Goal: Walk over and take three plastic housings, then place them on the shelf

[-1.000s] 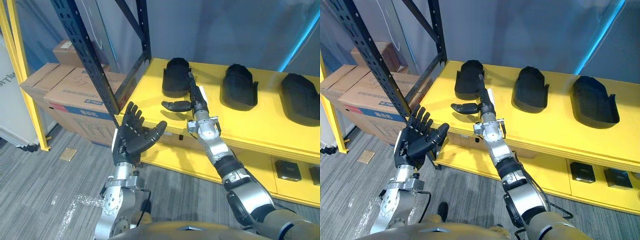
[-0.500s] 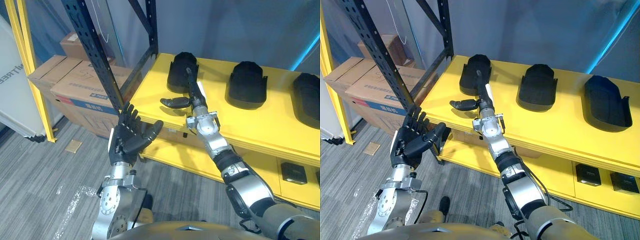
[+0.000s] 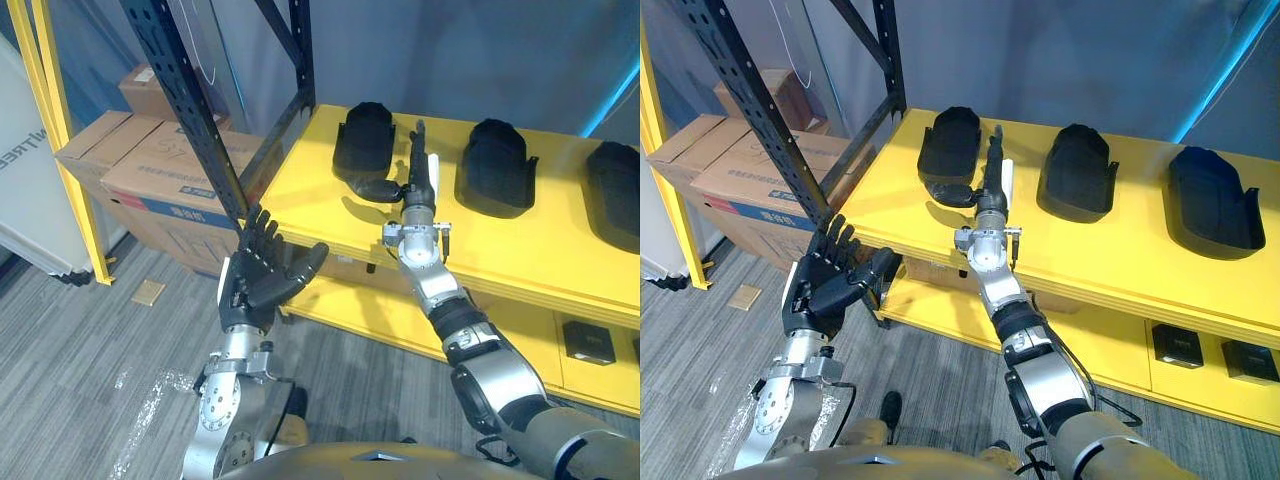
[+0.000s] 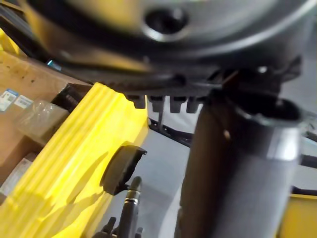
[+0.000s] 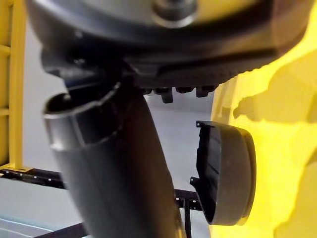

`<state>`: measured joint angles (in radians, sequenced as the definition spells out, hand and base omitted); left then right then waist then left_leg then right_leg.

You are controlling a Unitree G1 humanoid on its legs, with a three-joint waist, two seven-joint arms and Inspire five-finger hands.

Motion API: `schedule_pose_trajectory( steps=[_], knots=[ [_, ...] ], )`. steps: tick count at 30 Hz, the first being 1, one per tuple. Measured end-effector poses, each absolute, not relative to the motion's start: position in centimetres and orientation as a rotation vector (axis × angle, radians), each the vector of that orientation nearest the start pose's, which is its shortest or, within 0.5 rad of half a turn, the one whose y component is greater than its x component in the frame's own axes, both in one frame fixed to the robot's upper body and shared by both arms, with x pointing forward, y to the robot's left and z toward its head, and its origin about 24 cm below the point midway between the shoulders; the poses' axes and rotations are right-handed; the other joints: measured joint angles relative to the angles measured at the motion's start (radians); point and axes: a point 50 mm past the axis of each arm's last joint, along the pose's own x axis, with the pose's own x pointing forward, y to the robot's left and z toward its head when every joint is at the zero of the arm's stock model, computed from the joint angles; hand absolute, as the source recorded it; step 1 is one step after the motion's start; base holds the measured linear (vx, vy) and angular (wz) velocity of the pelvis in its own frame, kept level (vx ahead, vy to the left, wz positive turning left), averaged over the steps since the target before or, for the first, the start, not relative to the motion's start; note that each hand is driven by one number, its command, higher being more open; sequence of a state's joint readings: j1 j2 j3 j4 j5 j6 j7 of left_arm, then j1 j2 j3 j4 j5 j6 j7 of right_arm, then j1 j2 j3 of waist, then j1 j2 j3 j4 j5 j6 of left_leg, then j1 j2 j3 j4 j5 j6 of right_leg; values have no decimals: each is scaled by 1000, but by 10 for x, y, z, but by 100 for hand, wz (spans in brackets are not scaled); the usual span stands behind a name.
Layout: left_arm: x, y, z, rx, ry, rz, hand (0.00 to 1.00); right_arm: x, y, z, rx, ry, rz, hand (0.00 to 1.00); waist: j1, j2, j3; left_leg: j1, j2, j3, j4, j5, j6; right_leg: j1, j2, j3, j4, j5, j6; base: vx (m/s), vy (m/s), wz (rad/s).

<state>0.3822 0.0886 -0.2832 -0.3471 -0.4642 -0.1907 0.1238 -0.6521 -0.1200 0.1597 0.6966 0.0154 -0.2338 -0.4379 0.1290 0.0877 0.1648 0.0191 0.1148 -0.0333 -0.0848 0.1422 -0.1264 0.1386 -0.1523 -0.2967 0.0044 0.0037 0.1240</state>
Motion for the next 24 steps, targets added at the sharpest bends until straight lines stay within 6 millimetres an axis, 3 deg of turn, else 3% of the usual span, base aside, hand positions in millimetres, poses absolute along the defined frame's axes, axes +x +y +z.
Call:
schedule_pose_trajectory(
  steps=[7, 24],
  knots=[
    [174, 123, 44, -468, -21, -36, 100, 370, -136, 110, -161, -212, -81, 100, 3, 13, 21, -11, 3, 0, 1, 5, 7, -12, 2, 4, 12, 3, 5, 0, 0, 0],
    [178, 123, 47, -456, -35, -53, 100, 373, -144, 98, -180, -130, 24, 100, 4, 27, 40, -8, 1, -4, 1, 7, 9, -52, -15, 6, 123, -63, 5, -4, -6, 2]
  ],
)
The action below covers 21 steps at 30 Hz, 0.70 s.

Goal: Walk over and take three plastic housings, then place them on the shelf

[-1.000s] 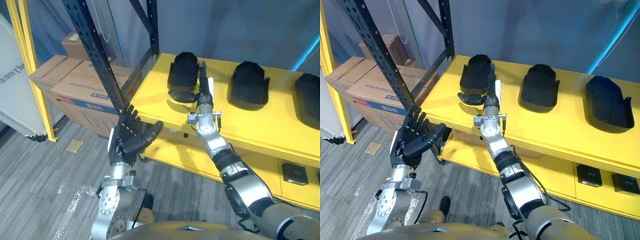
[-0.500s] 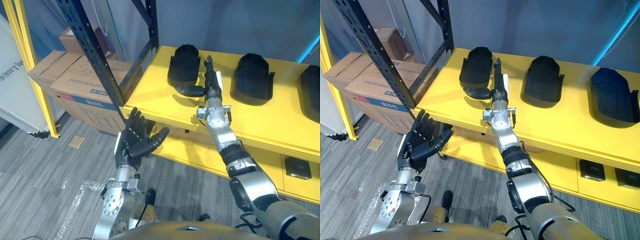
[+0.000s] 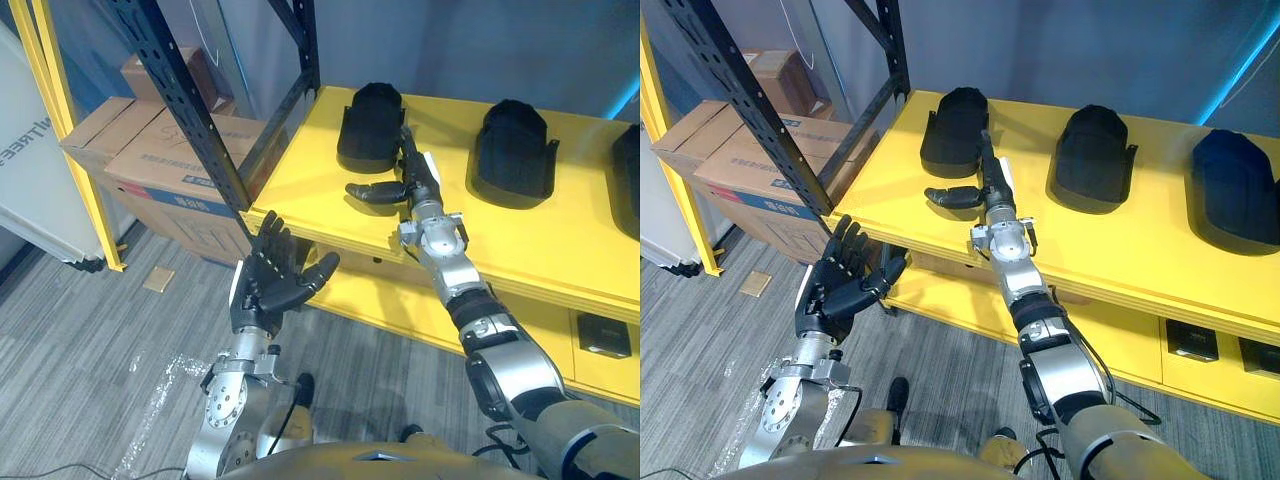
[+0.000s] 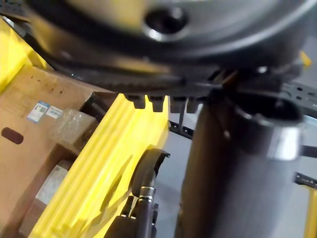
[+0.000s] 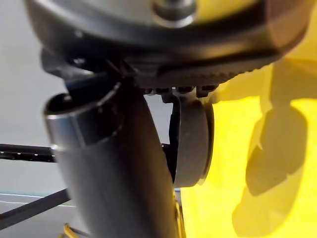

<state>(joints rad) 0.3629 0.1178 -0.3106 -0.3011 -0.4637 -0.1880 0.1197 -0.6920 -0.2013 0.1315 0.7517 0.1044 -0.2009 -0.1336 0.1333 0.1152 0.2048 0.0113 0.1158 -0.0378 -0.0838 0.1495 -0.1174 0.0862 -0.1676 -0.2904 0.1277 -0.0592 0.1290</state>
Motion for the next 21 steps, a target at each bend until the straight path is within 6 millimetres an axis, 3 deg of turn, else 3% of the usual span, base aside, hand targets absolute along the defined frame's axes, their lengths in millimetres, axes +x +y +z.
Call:
schedule_pose_trajectory(
  steps=[21],
  knots=[
    [177, 122, 48, -452, -43, -84, 100, 370, -125, 93, -158, -104, 229, 100, -1, 8, 4, 3, 1, 3, 0, -1, -1, -38, -9, 20, 74, -36, -4, -4, -3, -1]
  ],
)
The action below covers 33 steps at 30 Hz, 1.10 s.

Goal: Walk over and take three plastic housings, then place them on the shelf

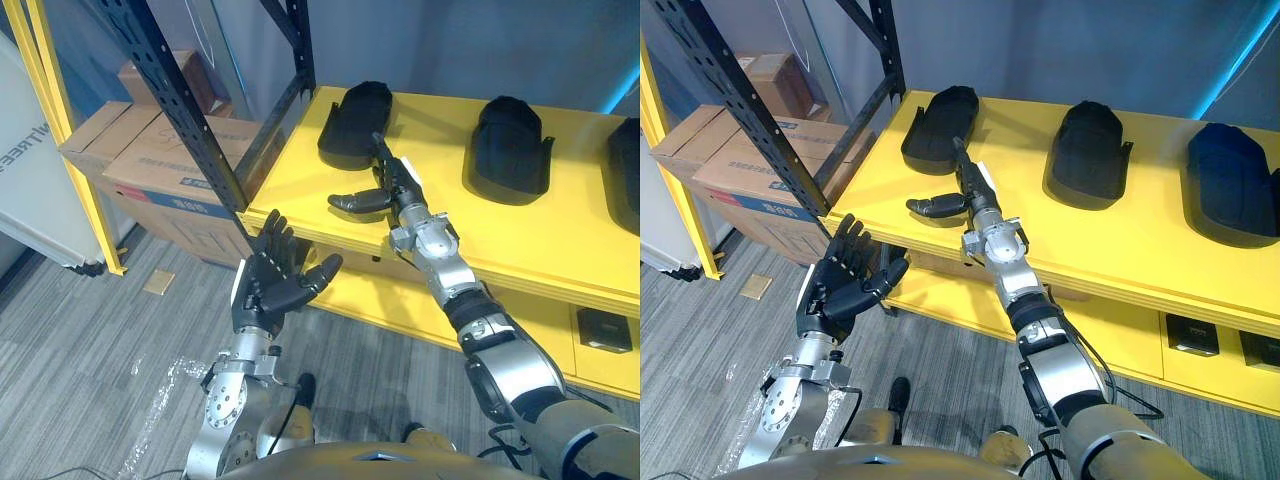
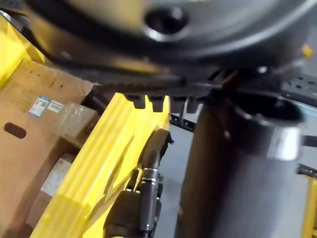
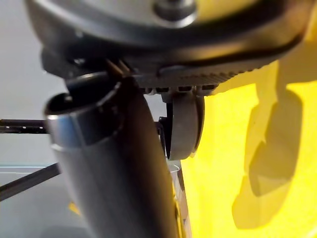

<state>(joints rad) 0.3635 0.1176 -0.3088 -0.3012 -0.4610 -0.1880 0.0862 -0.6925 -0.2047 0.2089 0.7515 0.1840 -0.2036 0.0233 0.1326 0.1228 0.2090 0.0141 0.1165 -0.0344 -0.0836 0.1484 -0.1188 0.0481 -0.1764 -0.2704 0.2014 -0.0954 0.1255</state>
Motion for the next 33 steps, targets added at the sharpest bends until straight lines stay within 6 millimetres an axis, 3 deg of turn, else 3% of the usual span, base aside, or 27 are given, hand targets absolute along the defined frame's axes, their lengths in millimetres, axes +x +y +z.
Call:
schedule_pose_trajectory(
  steps=[9, 12, 14, 16, 20, 23, 25, 27, 29, 33],
  knots=[
    [177, 122, 48, -451, -44, -87, 100, 370, -128, 95, -212, -136, 145, 100, 2, -1, 0, 0, 1, 2, 0, 0, 0, -7, -1, 2, 11, -6, -2, -1, -1, -1],
    [177, 122, 47, -454, -42, -84, 100, 365, -126, 107, -181, -213, 111, 100, -2, -4, 3, 2, 1, 11, 0, 0, 0, -12, 0, 8, 6, -5, -2, -11, -9, -8],
    [175, 123, 45, -456, -32, -70, 100, 347, -120, 124, -129, -335, 117, 100, -5, -11, 7, 9, 2, 23, 0, -5, -4, -14, 2, 18, -4, -4, -1, 11, -6, -18],
    [170, 128, 37, -461, 5, 9, 100, 305, -113, 144, -44, -511, 159, 100, -27, -25, 5, 16, 2, 44, 0, -16, -2, -9, 5, 35, -29, 4, 6, 72, 0, -23],
    [168, 156, 13, -399, 90, 266, 100, 247, -125, 148, -59, -631, 116, 100, -77, -66, -5, 49, 2, 93, 0, -41, -1, 7, 8, 81, -63, 17, 9, 76, 14, -36],
    [160, 192, 3, -261, 115, 552, 100, 216, -169, 125, -131, -555, -135, 100, -109, -109, -26, 63, 3, 148, 0, -64, 2, 5, 12, 129, -99, 36, 13, 62, 26, -47],
    [150, 216, 3, -161, 98, 753, 100, 197, -196, 105, -174, -458, -318, 100, -119, -122, -34, 73, 3, 179, 0, -77, 2, 3, 14, 157, -113, 46, 15, 52, 30, -47],
    [132, 245, 2, -89, 74, 998, 100, 173, -221, 87, -198, -358, -492, 100, -139, -125, -37, 82, 3, 203, 0, -86, 3, 4, 15, 179, -124, 51, 15, 66, 25, -38],
    [99, 281, -1, -44, 50, 1301, 100, 140, -250, 67, -241, -242, -712, 100, -172, -119, -44, 91, 4, 229, 0, -96, 2, 3, 17, 203, -128, 52, 17, 81, 20, -30],
    [62, 299, -16, -34, 84, 1502, 100, 96, -279, 26, -251, -3, -919, 100, -176, -116, -72, 130, 13, 274, 0, -116, -3, 22, 24, 230, -133, 51, 16, 55, 14, -29]
  ],
)
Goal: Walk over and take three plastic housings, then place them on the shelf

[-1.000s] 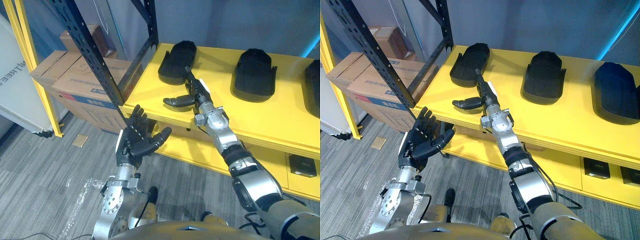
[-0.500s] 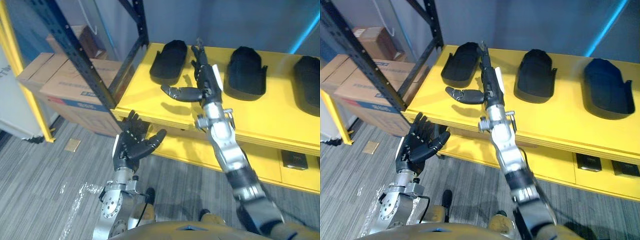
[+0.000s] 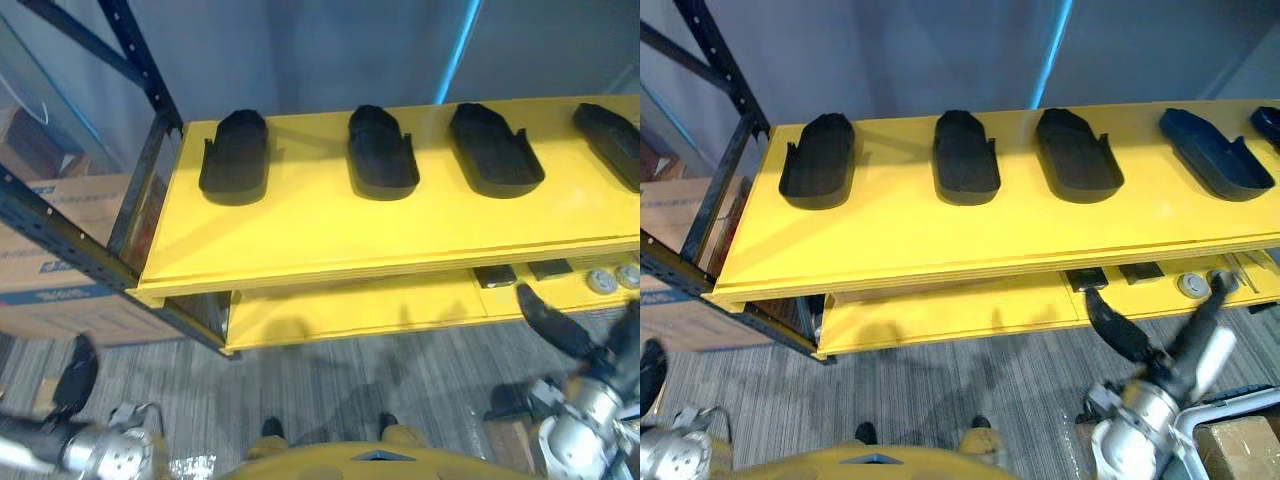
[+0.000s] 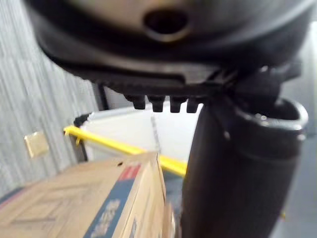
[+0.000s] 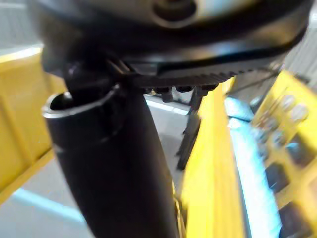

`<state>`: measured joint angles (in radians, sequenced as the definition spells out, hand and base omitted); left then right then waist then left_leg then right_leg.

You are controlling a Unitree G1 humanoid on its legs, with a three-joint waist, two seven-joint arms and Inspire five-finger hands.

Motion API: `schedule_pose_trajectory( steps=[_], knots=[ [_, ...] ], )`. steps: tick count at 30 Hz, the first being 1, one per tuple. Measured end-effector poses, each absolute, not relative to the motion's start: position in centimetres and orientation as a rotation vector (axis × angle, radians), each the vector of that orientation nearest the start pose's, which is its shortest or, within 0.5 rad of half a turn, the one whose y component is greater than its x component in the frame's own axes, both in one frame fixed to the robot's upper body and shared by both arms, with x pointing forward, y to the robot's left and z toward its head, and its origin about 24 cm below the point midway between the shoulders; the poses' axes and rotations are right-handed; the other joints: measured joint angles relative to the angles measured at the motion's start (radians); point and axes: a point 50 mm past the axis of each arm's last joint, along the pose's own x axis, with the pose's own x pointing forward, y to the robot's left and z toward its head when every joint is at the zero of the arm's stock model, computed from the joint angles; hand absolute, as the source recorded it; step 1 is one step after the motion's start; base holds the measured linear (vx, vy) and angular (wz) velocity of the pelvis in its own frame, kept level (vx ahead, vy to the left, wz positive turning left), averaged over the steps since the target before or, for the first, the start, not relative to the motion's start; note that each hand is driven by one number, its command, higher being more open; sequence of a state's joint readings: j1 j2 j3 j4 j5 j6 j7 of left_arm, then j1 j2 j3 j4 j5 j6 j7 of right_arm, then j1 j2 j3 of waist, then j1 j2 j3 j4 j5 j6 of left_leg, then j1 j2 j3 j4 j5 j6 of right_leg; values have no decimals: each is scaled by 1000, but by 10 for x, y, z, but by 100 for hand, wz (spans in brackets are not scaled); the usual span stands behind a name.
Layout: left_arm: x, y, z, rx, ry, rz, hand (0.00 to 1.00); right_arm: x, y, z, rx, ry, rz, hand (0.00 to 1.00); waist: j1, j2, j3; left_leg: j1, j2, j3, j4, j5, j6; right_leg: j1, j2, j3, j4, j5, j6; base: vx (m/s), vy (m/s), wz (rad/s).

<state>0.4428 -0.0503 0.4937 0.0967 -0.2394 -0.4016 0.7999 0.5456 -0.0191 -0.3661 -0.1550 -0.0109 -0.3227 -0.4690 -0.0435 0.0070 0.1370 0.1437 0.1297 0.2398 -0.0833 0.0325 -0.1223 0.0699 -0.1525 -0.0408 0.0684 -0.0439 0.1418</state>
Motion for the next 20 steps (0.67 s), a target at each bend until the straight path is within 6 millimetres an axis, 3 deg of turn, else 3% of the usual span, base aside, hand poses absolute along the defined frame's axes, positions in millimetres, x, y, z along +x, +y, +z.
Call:
schedule_pose_trajectory(
  steps=[5, 6, 7, 9, 11, 14, 17, 20],
  knots=[
    [46, 279, -61, -158, 313, 1444, 100, 55, -278, -47, -199, 401, -900, 100, -4, -10, -41, 8, 19, 19, 47, -50, -5, 20, 4, 7, 1, -11, -7, -36, -9, -11],
    [44, 269, -75, -201, 386, 1415, 100, 42, -272, -74, -131, 555, -884, 100, -2, -10, -57, 11, 19, 20, 46, -47, -4, 23, 6, 6, 9, -14, -12, 0, 0, 0],
    [42, 266, -80, -216, 417, 1402, 100, 37, -270, -85, -99, 625, -879, 100, -1, -13, -60, 14, 19, 20, 45, -46, -5, 22, 8, 6, 14, -15, -12, 0, 0, 0],
    [36, 252, -102, -265, 559, 1329, 100, 13, -254, -128, 73, 921, -862, 100, 8, -17, -67, 27, 22, 17, 38, -43, -9, 27, 13, 1, 18, -27, -22, -54, -28, 3],
    [28, 241, -119, -315, 683, 1257, 100, -4, -238, -149, 184, 1093, -832, 100, 14, -11, -66, 41, 21, 13, 9, -30, -9, 38, 12, -15, 16, -30, -24, -16, -25, 19],
    [13, 223, -141, -379, 873, 1128, 100, -20, -211, -163, 381, 1231, -816, 100, 17, -8, -69, 41, 21, 2, -5, -16, -8, 43, 11, -36, 15, -35, -21, 12, -16, 23],
    [-2, 203, -157, -477, 1045, 955, 100, -22, -207, -165, 500, 1241, -813, 100, 34, -10, -67, 42, 20, -2, -5, -16, -9, 53, 9, -43, 7, -34, -19, 31, 2, 6],
    [1, 206, -160, -528, 1066, 806, 100, -15, -205, -168, 552, 1260, -773, 100, 45, -22, -63, 42, 22, -13, -5, -8, -15, 63, 11, -55, -1, -32, -15, 39, -11, 9]
  ],
)
